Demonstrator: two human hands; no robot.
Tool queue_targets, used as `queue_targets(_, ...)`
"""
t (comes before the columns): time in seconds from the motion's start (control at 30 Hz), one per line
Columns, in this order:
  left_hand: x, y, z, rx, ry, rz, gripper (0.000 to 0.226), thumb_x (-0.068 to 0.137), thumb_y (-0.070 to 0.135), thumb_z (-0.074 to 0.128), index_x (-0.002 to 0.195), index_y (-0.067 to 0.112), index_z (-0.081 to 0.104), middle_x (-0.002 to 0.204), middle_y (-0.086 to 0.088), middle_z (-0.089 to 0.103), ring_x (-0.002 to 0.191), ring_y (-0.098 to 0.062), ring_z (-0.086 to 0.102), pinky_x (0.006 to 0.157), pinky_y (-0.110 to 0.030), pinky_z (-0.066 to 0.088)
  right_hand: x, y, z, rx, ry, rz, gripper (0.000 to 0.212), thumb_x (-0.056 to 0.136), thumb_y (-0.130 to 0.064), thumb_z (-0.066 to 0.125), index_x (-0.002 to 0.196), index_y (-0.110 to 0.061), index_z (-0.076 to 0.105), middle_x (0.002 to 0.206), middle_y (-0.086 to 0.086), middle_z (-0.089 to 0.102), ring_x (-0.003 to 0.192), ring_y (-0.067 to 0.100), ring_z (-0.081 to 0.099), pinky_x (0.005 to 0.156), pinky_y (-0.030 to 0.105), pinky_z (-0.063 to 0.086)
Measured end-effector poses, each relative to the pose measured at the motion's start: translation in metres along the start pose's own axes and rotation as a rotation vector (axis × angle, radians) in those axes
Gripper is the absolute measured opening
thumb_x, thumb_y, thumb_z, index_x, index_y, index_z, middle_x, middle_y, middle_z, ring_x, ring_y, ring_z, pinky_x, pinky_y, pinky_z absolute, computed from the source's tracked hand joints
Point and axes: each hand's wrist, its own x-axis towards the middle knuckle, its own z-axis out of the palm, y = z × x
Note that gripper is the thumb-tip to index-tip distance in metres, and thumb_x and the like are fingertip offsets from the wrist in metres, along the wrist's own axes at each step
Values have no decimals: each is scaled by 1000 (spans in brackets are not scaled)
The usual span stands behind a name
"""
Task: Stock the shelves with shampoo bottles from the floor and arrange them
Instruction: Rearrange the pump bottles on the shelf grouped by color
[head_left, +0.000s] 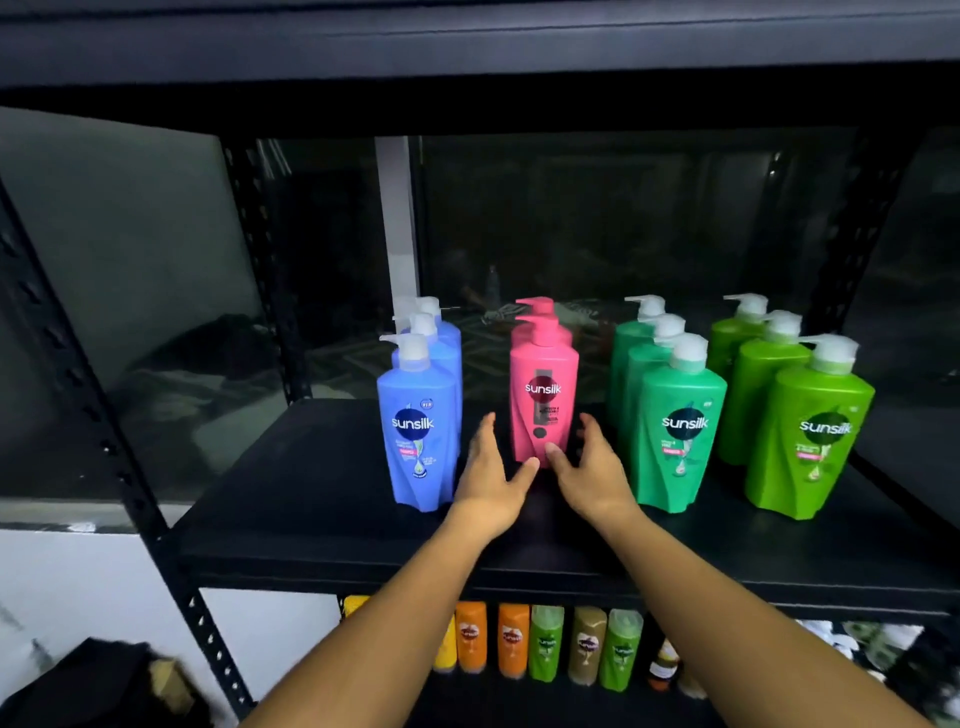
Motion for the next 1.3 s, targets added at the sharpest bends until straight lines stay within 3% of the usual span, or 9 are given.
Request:
queue_targets(0.13,25,-8,9,-102,9,15,93,94,41,64,161,32,0,167,-4,25,146,-20,39,119,-45,36,12,6,10,140,17,-91,66,97,-34,62,153,-26,28,141,-4,55,124,8,55,111,37,42)
queue_targets(0.2,39,-14,12,-134,-21,55,87,90,43,61,158,39,7,160,1,40,140,-16,48,115,-46,42,15,14,14,165,31,-127,62,98,-36,59,151,-32,29,137,-8,59,119,7,60,108,39,46)
queue_targets(0.27,49,-19,15,-127,-28,91,76,92,32,60,155,40,19,149,6,53,131,-13,56,111,-45,46,18,19,16,186,28,-142,59,97,-35,60,149,-36,31,131,-9,62,112,7,63,104,40,49)
queue_targets(0.43,54,-24,18,-165,15,154,65,91,18,63,147,40,36,138,9,61,121,-11,62,107,-44,49,25,26,19,156,68,-202,61,94,-41,64,146,-43,34,122,-2,63,105,6,63,100,38,51)
queue_targets(0.83,54,-26,21,-215,52,132,60,83,43,64,140,41,44,129,10,64,117,-11,64,101,-43,53,21,24,19,155,65,-234,55,97,-25,64,145,-36,40,122,-16,66,103,-4,65,98,26,52)
queue_targets(1.3,47,-20,17,-76,32,123,57,90,40,61,144,35,42,130,6,66,116,-14,64,101,-40,52,19,23,18,145,92,-202,50,96,-21,64,141,-28,45,115,-14,69,102,-2,66,97,29,53)
